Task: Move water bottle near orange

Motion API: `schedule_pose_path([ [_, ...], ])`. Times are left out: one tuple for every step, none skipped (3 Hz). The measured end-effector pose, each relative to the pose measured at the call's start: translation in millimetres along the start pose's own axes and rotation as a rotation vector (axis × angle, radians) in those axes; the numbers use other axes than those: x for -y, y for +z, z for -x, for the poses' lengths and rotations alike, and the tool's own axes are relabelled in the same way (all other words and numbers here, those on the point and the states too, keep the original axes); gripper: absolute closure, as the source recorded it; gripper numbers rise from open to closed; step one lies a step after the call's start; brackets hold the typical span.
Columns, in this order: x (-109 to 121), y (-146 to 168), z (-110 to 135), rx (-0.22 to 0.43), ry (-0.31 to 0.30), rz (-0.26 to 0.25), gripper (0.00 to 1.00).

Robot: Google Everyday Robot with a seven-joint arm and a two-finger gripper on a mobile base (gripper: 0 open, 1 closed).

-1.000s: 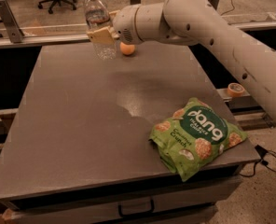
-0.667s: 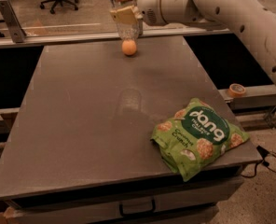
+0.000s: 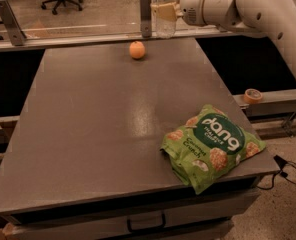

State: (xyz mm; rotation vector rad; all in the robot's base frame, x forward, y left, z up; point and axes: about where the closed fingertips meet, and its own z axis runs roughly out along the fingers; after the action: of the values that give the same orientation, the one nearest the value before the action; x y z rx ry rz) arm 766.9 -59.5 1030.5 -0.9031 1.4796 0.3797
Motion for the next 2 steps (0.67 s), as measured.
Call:
schedule_pose_path([
  [24.1, 17.0, -39.7, -0.019, 0.089, -0.023, 1.0],
  [34.3, 34.4, -72.1, -0.044, 0.159, -0.029, 1.0],
])
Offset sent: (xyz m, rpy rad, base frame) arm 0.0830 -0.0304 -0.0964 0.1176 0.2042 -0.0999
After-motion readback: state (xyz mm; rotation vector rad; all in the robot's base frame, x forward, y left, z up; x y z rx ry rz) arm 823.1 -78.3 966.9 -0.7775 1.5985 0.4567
